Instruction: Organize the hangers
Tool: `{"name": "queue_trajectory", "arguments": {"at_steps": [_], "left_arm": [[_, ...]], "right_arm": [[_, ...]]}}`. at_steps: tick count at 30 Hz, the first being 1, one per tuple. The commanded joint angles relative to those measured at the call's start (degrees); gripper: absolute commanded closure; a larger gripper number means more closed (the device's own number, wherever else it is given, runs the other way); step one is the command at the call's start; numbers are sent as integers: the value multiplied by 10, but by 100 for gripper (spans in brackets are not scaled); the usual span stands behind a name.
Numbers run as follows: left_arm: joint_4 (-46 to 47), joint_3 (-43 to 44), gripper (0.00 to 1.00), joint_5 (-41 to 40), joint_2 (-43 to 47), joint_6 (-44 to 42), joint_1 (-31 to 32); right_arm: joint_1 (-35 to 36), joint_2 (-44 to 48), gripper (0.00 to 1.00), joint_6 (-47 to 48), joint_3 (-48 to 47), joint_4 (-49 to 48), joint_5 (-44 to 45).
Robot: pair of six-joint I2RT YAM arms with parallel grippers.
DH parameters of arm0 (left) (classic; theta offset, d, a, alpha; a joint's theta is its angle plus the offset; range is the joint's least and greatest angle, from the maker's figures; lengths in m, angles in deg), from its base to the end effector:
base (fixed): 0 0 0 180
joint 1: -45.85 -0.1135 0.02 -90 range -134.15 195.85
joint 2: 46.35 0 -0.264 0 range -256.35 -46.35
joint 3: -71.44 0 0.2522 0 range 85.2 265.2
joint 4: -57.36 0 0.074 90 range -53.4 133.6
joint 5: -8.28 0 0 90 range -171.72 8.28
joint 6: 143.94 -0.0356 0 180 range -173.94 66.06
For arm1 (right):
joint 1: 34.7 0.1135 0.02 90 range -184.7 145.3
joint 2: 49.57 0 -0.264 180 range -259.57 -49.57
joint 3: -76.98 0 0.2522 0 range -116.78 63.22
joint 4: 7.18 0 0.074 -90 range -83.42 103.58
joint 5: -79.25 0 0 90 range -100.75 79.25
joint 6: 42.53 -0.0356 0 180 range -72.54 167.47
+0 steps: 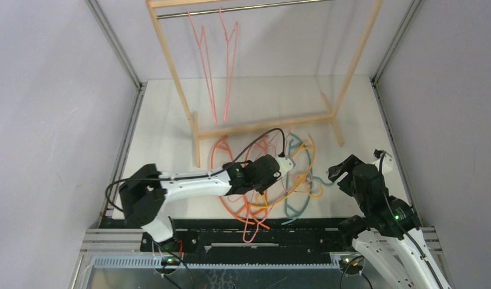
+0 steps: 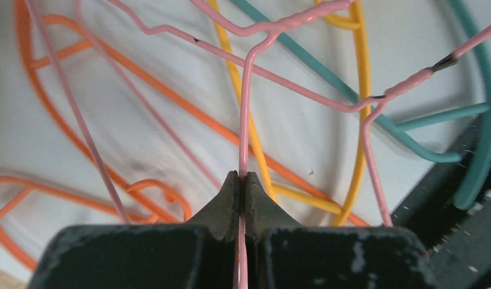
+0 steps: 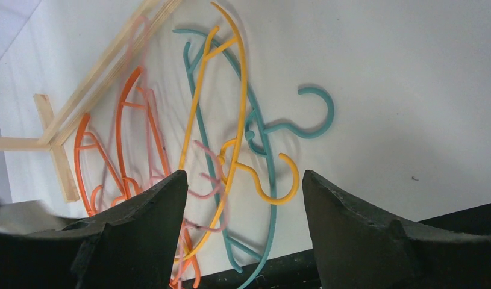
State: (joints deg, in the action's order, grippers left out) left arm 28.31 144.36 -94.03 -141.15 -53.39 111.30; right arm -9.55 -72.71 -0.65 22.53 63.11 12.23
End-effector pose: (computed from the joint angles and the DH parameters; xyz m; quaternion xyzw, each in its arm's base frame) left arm 0.1501 -0.3104 0.1981 0.4725 0.8099 -0.0963 0.3339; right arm 0.0744 0.0196 0.2811 0.2602 0.8496 0.1076 0.4459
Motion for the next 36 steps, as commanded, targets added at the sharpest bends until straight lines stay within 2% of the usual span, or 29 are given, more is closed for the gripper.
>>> {"name": "queue_trajectory", "arguments": {"at_steps": [1,7,17,23,27,31,36], "left_arm": [[-58,65,100,-15,87,23,-6],[-127,108,100,-33,118,29,-6],[-126,87,100,-69,172,66,-26],[-122,112,100,-75,166,67,-30],[-120,120,100,-73,157,68,-31],[-120,125,100,-72,152,71,-35],[-120,130,100,-70,146,76,-40]], "right_arm": [[-2,6,22,-12,-22,0,6],[-2,10,22,-9,-21,-5,4],[-1,19,23,3,-21,-4,-21],[2,11,27,61,-2,-77,-168],[14,4,29,72,30,-146,-221],[54,-31,30,74,44,-214,-235],[153,-102,31,65,45,-293,-181]]}}
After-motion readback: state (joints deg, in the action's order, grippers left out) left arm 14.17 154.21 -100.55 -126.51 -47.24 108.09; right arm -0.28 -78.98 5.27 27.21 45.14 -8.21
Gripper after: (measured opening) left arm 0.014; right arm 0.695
